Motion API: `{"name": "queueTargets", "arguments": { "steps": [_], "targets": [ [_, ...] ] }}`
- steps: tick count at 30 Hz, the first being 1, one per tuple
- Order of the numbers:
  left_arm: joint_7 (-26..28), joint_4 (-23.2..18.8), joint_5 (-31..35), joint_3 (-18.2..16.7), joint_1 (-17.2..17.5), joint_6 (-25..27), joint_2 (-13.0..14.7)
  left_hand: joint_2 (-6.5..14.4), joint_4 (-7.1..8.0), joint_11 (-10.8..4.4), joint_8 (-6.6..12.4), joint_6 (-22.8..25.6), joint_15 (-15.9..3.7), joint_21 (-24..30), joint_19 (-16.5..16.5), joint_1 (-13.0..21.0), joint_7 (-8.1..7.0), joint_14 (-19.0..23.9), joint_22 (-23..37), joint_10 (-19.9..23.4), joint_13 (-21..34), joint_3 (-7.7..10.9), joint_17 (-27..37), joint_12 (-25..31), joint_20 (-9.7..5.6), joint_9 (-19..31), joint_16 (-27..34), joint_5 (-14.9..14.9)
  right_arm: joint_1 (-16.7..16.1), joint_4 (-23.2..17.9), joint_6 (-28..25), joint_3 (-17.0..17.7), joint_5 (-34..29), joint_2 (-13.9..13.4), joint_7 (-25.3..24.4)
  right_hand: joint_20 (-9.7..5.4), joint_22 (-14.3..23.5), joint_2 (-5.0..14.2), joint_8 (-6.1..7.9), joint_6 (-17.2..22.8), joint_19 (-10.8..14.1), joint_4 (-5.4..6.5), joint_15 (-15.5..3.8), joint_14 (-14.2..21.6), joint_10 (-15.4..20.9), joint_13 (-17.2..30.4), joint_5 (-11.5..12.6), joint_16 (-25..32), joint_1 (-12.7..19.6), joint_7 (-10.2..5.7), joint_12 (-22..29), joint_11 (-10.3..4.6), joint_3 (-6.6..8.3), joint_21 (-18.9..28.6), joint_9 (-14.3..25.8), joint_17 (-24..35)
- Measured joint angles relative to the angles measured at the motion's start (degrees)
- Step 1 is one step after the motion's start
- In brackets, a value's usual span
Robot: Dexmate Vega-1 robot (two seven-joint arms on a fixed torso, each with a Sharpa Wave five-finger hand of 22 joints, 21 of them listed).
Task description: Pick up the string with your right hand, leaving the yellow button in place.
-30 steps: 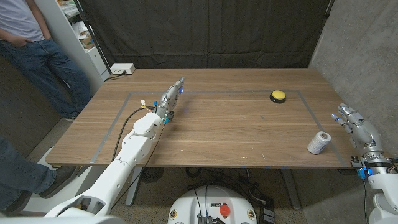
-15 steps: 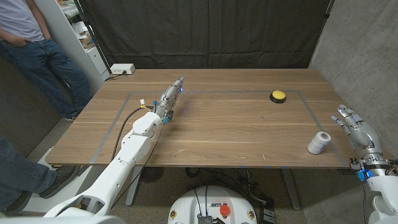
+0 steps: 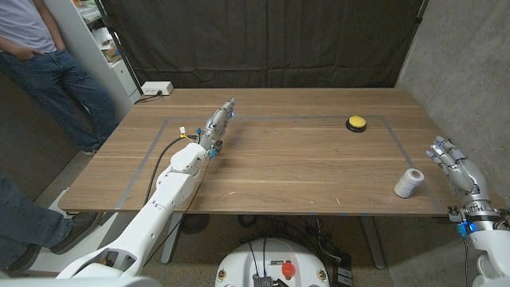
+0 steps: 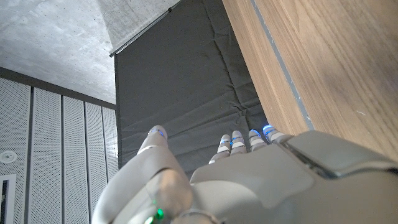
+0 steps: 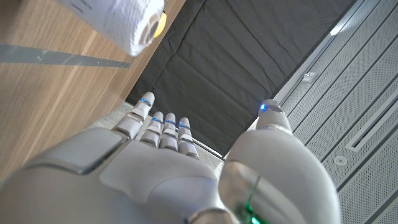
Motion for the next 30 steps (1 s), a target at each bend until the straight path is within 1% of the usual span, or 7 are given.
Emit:
{"name": "queueTargets", "arguments": {
  "steps": [4,7,9,12,21,22,30],
  "targets": [
    [-0.03,0.27,0.00,-0.02,-0.09,-0.22,-0.10,0.00,-0.22,0.01,0.00,0.21,0.00,0.00,-0.21,0.00,-0.20,0.00,0.00,0.02,0.00,-0.22,0.00,0.00,-0.64,0.00,0.00,0.00,-0.32,0.05,0.47,0.03,-0.71,0.16,-0.36,0.00,0.00,-0.25,-0.42,-0.31,-0.40,-0.03,0.19,-0.64,-0.76,0.00,0.22,-0.22,0.26,0.31,-0.33,0.32,-0.03,-0.22,0.00,0.00],
    [-0.07,0.42,-0.04,-0.04,-0.12,-0.32,-0.13,0.00,-0.22,0.22,0.00,0.21,0.00,0.00,-0.21,0.00,-0.20,0.00,0.00,0.22,0.00,-0.22,0.00,0.00,-0.64,0.00,0.00,0.00,-0.55,0.06,0.86,0.05,-1.35,0.24,-0.59,0.20,0.00,-0.29,-0.45,-0.91,-1.01,-0.27,0.32,-0.94,-1.02,0.00,0.66,-0.43,0.29,0.31,-0.33,0.21,-0.27,-0.60,0.00,0.00],
    [-0.14,0.52,-0.06,-0.05,-0.14,-0.38,-0.16,0.00,-0.22,0.22,0.00,0.21,0.00,-0.40,-0.21,0.00,-0.20,0.00,0.00,0.22,0.00,-0.22,0.00,0.00,-0.64,0.00,0.00,0.00,-0.64,0.06,1.04,0.05,-1.70,0.26,-0.75,0.20,0.00,-0.29,-0.45,-1.03,-1.01,-0.27,0.41,-1.03,-1.36,0.00,0.67,-0.43,0.29,0.19,-0.33,0.47,-0.27,-0.66,0.00,0.00],
    [-0.19,0.62,-0.09,-0.10,-0.16,-0.42,-0.17,0.00,-0.22,0.22,0.00,0.21,0.00,-0.40,-0.21,0.00,-0.20,0.00,0.00,0.22,0.00,-0.22,0.00,0.00,-0.64,0.00,0.00,0.00,-0.90,0.06,1.34,0.05,-2.39,0.34,-1.01,0.20,0.00,-0.29,-0.45,-1.33,-1.01,-0.26,0.41,-1.46,-1.64,0.00,0.67,-0.50,0.30,-0.11,-0.66,0.21,-0.27,-0.66,0.00,-0.01],
    [-0.24,0.80,-0.19,-0.30,-0.20,-0.62,-0.18,0.00,-0.22,0.21,0.00,0.21,0.00,-0.39,-0.21,0.00,-0.20,0.00,0.00,0.22,0.00,-0.22,0.00,0.00,-0.64,0.00,0.00,0.00,-1.41,-0.17,2.39,0.01,-4.90,0.66,-2.17,-0.01,0.00,-0.30,-0.45,-1.74,-2.04,-0.50,0.53,-2.57,-2.36,0.29,1.44,-0.85,0.29,0.31,-0.66,0.31,-0.51,-1.04,0.00,-0.01],
    [-0.24,0.81,-0.19,-0.30,-0.21,-0.62,-0.18,0.00,-0.22,0.21,0.00,0.21,0.00,-0.39,-0.21,0.00,-0.20,0.00,0.00,0.22,0.00,-0.22,0.00,0.00,-0.64,0.00,0.00,0.00,-1.41,-0.17,2.44,0.01,-5.02,0.66,-2.23,-0.01,0.09,-0.29,-0.73,-2.05,-2.04,-0.50,0.62,-2.66,-2.36,0.29,1.55,-0.85,0.29,0.00,-0.66,0.31,-0.51,-1.10,0.00,-0.01],
    [-0.37,1.09,-0.22,-0.31,-0.50,-0.67,-0.19,0.00,-0.21,0.21,0.00,0.20,0.00,-0.39,-0.21,0.00,-0.20,0.00,0.00,0.22,0.00,-0.22,0.00,0.01,-0.63,0.00,0.00,0.00,-2.02,-0.50,3.02,-0.13,-6.88,1.03,-3.15,-0.42,0.13,-0.24,-1.41,-4.60,-2.44,-0.67,0.61,-3.28,-4.50,0.29,2.22,-0.84,0.83,-0.31,-1.13,0.21,-0.68,-1.10,0.00,0.27]
  ]
}}
